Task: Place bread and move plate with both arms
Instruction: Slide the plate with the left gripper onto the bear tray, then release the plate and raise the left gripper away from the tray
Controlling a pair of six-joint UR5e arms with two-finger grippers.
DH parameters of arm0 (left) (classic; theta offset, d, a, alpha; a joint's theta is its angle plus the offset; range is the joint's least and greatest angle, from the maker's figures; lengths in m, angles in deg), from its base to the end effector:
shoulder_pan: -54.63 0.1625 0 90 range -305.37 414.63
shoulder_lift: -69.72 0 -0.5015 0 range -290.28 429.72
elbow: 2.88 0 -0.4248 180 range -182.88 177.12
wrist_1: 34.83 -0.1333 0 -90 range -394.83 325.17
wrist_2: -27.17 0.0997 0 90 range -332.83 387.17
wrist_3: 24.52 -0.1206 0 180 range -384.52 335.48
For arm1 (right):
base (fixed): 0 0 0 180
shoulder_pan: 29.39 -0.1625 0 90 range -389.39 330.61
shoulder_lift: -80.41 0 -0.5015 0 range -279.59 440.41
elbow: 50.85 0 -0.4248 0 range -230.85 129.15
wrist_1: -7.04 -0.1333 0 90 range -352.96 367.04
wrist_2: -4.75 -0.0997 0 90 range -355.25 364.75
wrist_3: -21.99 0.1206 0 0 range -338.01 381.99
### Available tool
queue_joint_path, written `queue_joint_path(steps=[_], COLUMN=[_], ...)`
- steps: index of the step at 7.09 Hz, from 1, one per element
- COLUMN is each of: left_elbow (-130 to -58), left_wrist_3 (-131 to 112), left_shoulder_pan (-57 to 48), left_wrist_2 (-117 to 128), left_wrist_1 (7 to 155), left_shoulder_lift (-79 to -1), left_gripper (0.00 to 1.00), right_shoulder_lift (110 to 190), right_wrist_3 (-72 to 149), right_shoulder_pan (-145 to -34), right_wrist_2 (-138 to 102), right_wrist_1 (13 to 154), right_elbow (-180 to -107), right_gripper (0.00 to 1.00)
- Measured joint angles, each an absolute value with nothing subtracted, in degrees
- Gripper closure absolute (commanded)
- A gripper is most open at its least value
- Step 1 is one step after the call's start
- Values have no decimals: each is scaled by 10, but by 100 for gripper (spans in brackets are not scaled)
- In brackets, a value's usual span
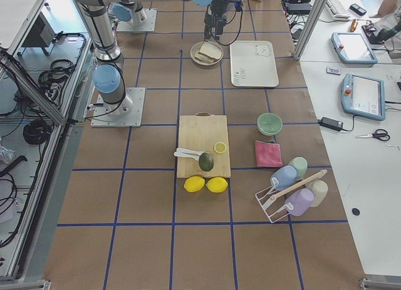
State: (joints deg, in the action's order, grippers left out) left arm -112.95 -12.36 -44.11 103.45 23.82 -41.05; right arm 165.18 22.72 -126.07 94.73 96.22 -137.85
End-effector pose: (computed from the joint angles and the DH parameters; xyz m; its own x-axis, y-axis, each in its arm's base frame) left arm -0.2479 -0.5469 0.2216 -0.9760 -0.0988 0.1940 -0.0570 0.9759 0.2105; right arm 0.1980 -0.5440 0.5196 -0.9946 -0.1037 0.0003 -0.1035 0.9932 0.0532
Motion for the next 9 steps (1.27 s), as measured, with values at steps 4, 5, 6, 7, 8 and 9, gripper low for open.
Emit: queue_joint_path(steps=[4, 5, 6, 7, 8, 9], left_elbow=[-1047, -1008, -963, -919, -878, -835], left_wrist_3=[-121, -120, -119, -114, -104, -95], left_shoulder_pan=[-425, -422, -419, -417, -416, -416], left_wrist_2=[973, 970, 971, 970, 968, 966], left_wrist_1=[238, 239, 240, 240, 240, 240], left_shoulder_lift=[-420, -443, -476, -515, -553, -590], left_gripper=[100, 100, 100, 100, 100, 100], right_shoulder_lift=[1645, 1645, 1644, 1643, 1643, 1644], right_wrist_3=[233, 233, 233, 233, 233, 233], right_shoulder_pan=[-1262, -1262, -1262, -1262, -1262, -1262], right_wrist_2=[945, 946, 946, 947, 947, 947], right_wrist_1=[962, 962, 962, 963, 962, 960], right_elbow=[-1376, -1376, -1377, -1379, -1379, -1379], right_gripper=[0, 0, 0, 0, 0, 0])
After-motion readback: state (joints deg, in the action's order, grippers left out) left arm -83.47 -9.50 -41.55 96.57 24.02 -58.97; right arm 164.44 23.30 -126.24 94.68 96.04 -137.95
